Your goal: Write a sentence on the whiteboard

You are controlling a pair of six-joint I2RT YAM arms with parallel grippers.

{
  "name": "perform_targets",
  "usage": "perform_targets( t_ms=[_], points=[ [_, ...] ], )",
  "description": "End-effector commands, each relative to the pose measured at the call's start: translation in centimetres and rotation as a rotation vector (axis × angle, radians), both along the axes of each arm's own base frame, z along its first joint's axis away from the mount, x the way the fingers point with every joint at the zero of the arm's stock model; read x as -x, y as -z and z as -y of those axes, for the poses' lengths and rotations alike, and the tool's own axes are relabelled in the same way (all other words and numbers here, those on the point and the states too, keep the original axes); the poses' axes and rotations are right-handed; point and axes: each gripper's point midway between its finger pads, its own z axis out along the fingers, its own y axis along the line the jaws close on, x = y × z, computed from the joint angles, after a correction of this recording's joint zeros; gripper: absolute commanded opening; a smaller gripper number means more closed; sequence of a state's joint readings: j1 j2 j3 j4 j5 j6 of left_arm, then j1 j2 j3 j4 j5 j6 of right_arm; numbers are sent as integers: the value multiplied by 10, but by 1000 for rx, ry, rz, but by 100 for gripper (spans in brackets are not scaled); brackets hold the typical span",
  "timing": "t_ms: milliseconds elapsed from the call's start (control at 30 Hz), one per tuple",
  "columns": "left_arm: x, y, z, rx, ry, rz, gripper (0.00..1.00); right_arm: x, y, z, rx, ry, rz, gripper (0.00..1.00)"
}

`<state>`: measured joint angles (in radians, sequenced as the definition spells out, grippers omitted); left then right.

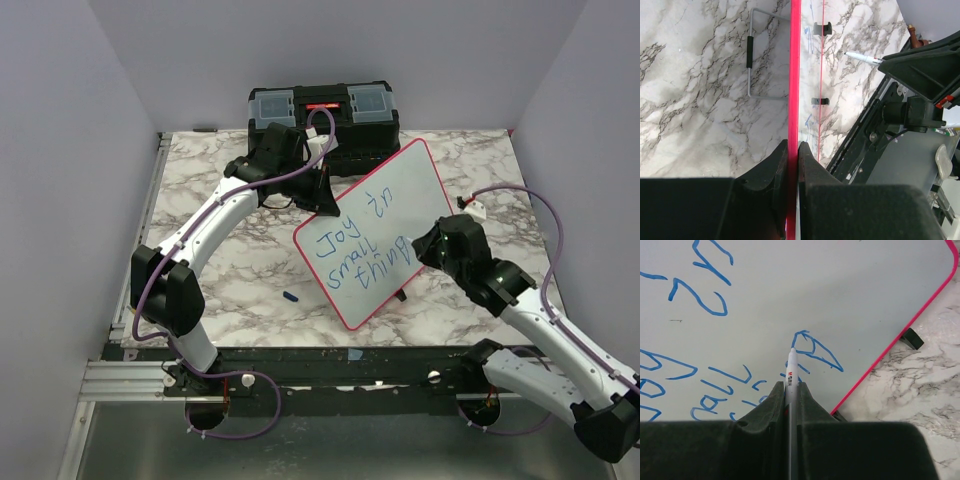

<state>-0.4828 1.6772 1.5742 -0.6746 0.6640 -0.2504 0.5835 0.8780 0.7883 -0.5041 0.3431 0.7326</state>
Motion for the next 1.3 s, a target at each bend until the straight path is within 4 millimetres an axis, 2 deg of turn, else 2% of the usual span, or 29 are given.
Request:
perform_targets(
  t_ms=[0,167,700,1000,1267],
  points=[
    [-2,-4,-4,-31,10,71,0,3,9,17,64,64,-22,1],
    [-1,-3,-4,-34,7,63,0,-2,20,23,107,110,-47,1],
    [3,-1,-9,-56,-3,50,0,-27,29,33,177,155,-61,1],
    [-1,1,-7,-59,-2,47,0,-40,32,35,164,151,-59,1],
    [-1,7,-6,-60,6,38,0,-47,35,27,154,117,-60,1]
  ],
)
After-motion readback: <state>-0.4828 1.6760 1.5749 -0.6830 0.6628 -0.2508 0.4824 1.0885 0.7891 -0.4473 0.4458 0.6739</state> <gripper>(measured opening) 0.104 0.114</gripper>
